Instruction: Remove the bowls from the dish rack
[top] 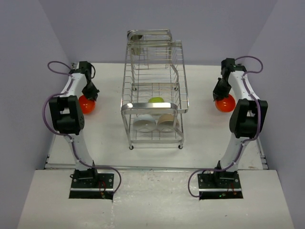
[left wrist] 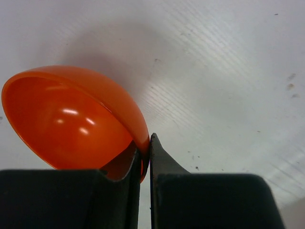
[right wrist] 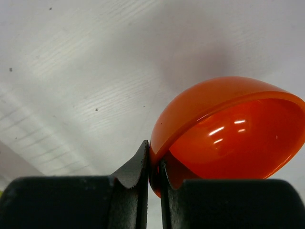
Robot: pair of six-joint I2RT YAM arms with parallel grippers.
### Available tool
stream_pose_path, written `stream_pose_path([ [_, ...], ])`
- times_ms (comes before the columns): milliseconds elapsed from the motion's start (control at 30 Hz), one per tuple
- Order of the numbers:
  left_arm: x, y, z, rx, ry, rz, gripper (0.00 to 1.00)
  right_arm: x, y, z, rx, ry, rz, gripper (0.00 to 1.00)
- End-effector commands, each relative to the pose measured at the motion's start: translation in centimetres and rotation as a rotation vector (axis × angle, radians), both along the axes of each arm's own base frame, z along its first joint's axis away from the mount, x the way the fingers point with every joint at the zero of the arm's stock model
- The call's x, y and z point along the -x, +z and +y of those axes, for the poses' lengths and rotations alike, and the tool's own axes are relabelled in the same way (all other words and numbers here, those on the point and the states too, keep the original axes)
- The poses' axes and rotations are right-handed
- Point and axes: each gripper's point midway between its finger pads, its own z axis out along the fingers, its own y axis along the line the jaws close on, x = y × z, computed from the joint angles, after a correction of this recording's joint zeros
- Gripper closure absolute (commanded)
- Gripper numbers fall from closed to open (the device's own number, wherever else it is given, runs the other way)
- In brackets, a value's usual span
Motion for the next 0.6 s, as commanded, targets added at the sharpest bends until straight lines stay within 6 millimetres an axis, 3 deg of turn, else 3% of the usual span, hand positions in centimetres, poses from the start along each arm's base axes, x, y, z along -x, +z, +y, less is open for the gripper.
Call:
stream_pose_path([
  [0, -0.1, 1.1, 2.2, -0.106, 0.009, 0.019, 1.0, 0.1, 1.7, -3.3, 0.169, -0.019, 0.025, 1.0],
  [333, -1.0, -1.2, 3.4, -0.15, 0.017, 0.082, 1.0, -0.4, -1.0, -6.9, 0.217, -0.063, 0.102, 1.0],
  [567, -1.2, -2.7, 3.9, -0.131, 0.037, 0.105, 1.0, -1.5, -2.5, -7.5, 0.217, -0.059, 0.129, 1.0],
])
